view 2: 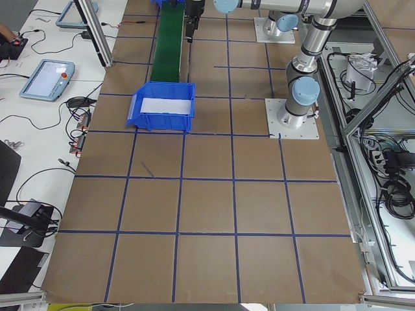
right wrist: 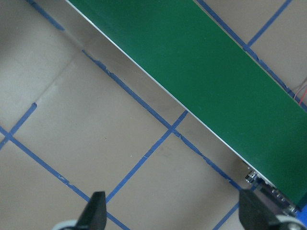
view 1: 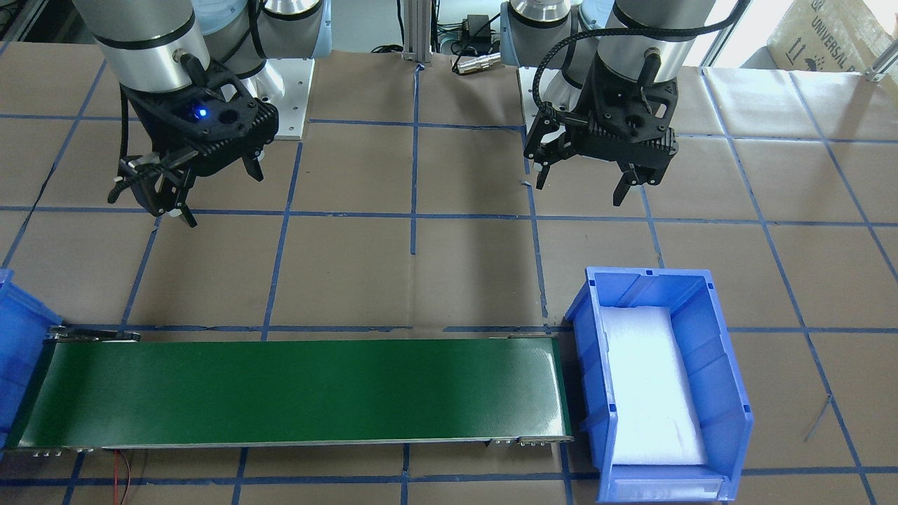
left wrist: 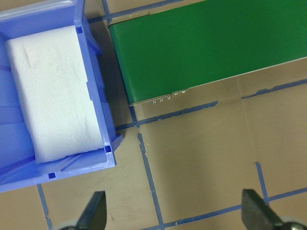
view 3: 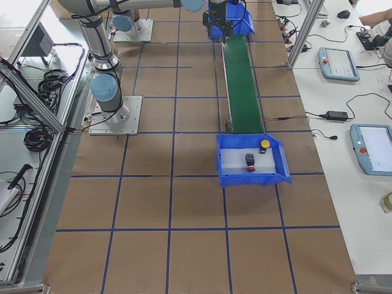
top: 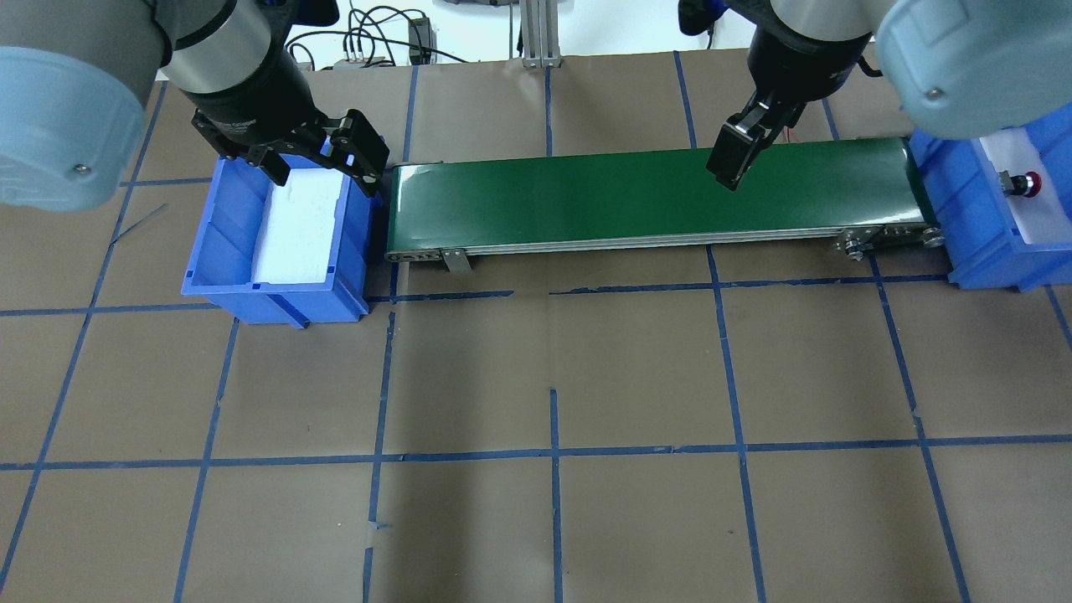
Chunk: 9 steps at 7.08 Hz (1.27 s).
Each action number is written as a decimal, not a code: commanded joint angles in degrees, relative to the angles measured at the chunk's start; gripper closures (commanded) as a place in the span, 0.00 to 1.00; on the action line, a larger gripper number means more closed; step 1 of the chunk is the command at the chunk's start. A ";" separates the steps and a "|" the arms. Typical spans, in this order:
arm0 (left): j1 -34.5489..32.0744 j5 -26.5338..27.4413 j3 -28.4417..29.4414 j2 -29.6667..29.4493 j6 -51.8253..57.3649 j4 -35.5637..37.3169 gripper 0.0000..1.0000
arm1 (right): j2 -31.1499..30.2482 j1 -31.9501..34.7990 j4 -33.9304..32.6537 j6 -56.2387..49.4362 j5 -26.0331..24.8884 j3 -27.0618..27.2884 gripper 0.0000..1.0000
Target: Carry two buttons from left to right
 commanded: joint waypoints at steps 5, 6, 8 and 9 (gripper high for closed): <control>0.06 0.13 1.42 -0.17 -3.17 -2.25 0.00 | -2.64 -4.57 8.14 35.89 -0.23 0.92 0.01; 0.14 0.22 1.24 -0.17 -3.17 -2.25 0.00 | -2.82 -5.55 9.12 35.91 0.04 1.01 0.01; 0.06 0.04 1.07 -0.17 -3.00 -2.16 0.00 | -3.08 -5.38 9.22 36.88 -2.58 1.01 0.01; 0.06 0.13 0.98 -0.08 -3.08 -2.16 0.00 | -3.26 -5.29 9.30 36.88 -1.55 1.10 0.01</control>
